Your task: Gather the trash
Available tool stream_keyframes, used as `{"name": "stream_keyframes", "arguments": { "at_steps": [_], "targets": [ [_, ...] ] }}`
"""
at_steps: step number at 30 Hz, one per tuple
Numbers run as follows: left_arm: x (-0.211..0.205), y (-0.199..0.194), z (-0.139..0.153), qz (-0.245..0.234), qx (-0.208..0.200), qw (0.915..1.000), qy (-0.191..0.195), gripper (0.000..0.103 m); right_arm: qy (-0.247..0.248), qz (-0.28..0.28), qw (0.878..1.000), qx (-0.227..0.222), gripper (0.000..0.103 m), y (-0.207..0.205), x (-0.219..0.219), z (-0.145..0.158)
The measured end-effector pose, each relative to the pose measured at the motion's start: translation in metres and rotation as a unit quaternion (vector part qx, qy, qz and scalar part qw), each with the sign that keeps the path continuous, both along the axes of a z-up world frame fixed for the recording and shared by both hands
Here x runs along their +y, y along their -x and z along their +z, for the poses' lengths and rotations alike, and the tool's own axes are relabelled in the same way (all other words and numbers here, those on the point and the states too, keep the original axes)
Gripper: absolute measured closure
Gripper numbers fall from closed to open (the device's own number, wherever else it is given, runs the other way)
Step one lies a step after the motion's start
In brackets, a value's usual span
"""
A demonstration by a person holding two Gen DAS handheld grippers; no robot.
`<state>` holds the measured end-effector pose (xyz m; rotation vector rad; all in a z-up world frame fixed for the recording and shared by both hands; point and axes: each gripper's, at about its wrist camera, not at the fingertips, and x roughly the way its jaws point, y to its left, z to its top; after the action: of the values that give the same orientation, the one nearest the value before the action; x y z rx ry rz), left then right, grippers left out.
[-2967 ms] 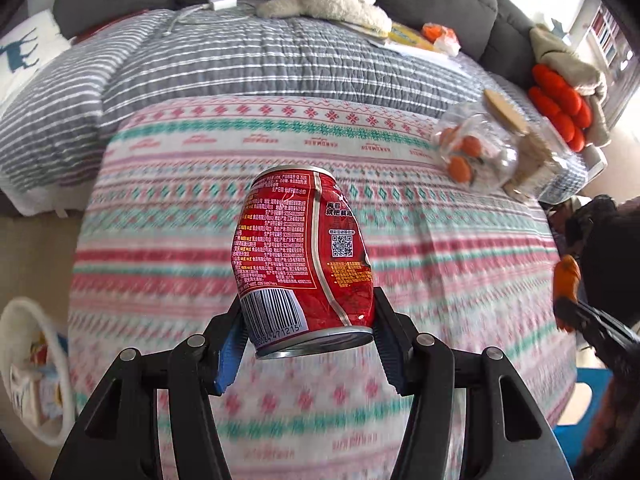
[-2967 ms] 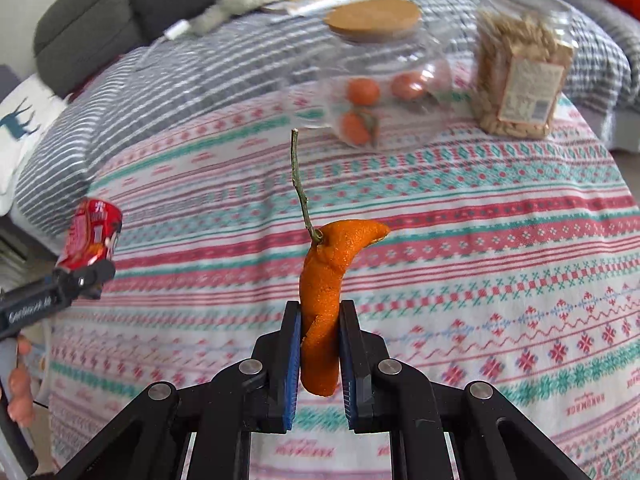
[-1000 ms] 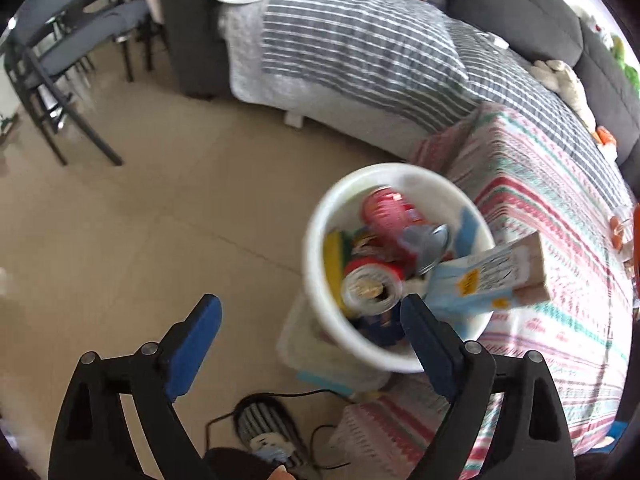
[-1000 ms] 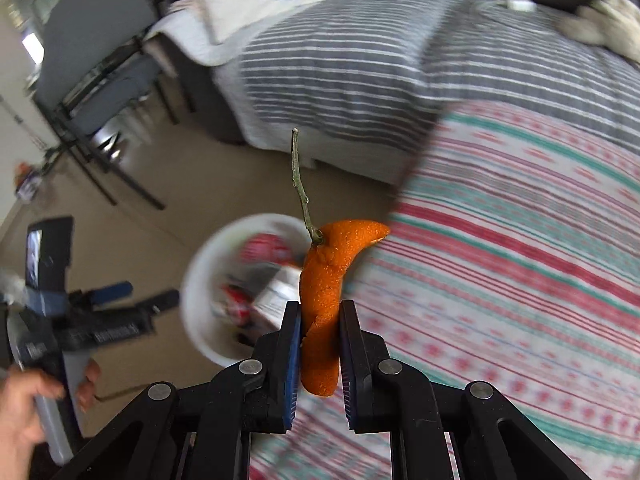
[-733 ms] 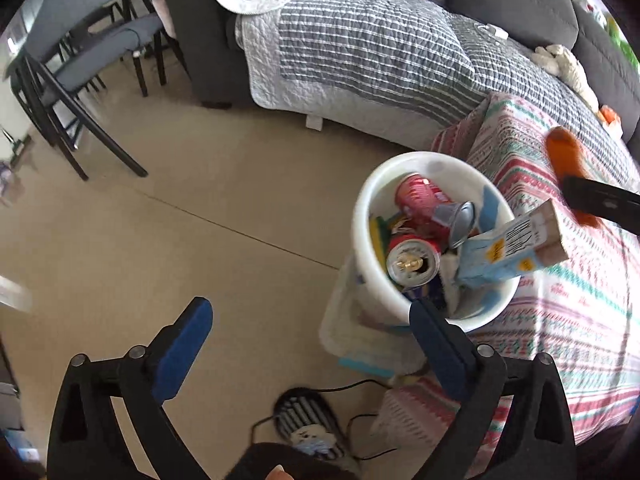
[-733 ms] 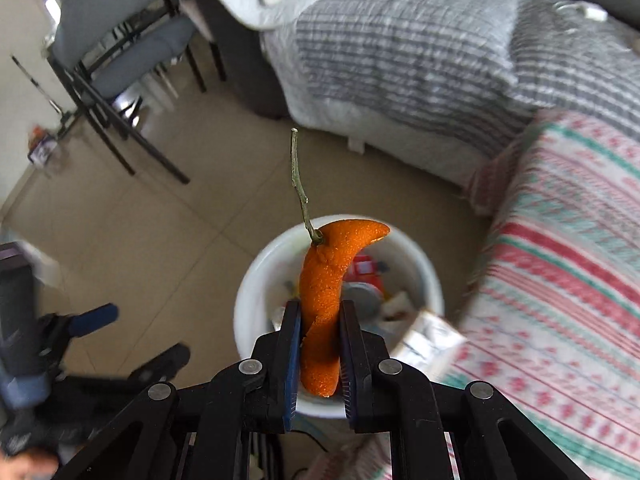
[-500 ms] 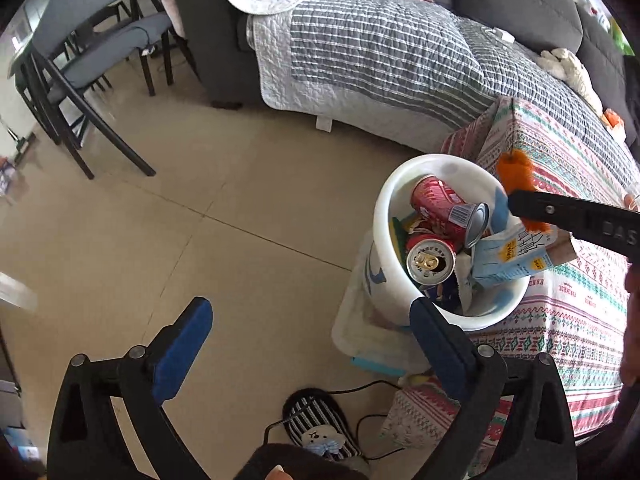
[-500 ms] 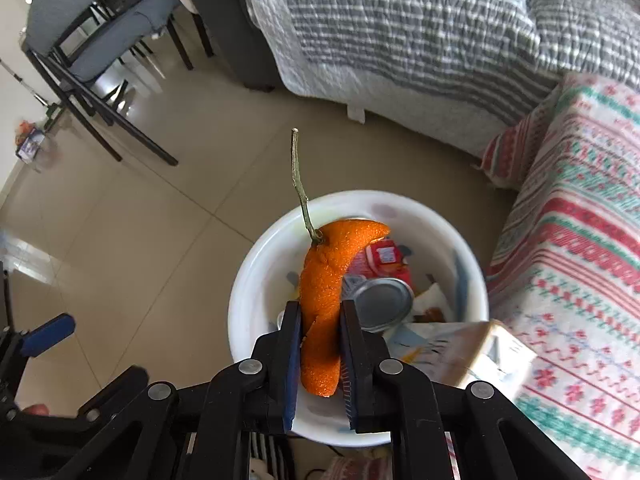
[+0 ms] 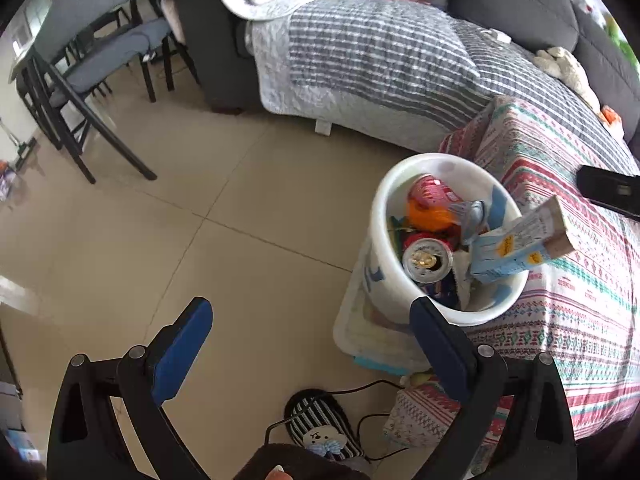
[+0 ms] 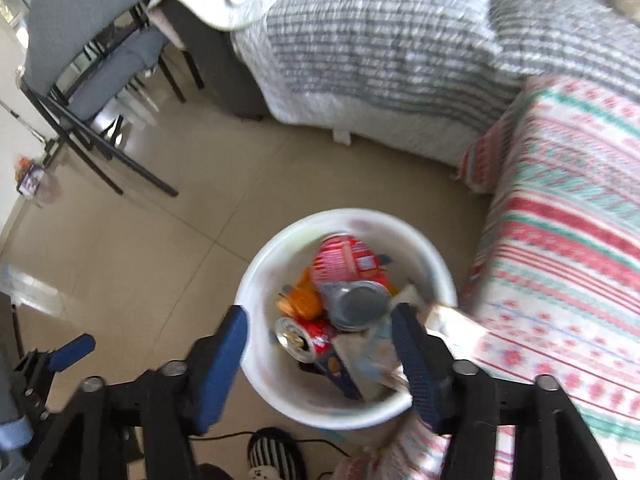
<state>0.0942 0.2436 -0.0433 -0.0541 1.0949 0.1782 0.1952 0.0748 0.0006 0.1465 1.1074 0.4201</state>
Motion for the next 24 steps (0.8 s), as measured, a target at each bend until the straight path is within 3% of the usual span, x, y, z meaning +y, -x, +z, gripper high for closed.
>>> {"name": "stream_keyframes", "arguments": {
  "at_steps": [2,12,14,17,24],
  "targets": [
    [-0.015,0.005,0.003,-0.016,-0.007,0.9998,-0.005,0.003,0.003,-0.012,1.000,-0.017,0.025,0.019,-0.021,0.013],
    [-0.113,0.045,0.028,-0.095,-0.045,0.9944,-0.009,0.000,0.080,-0.092,0.989,-0.086,0.015,0.136,-0.132,0.049],
    [-0.135,0.059,0.038,-0.106,-0.061,0.9925,-0.001,0.000,0.088,-0.124,0.983,-0.098,0.000,0.162,-0.153,0.055],
    [-0.162,0.078,0.049,-0.125,-0.075,0.9892,0.015,0.000,0.083,-0.165,0.974,-0.135,0.000,0.197,-0.181,0.064],
    [-0.202,0.116,0.059,-0.118,-0.112,0.9867,0.012,0.000,0.069,-0.210,0.964,-0.149,0.000,0.240,-0.212,0.053]
  ]
}}
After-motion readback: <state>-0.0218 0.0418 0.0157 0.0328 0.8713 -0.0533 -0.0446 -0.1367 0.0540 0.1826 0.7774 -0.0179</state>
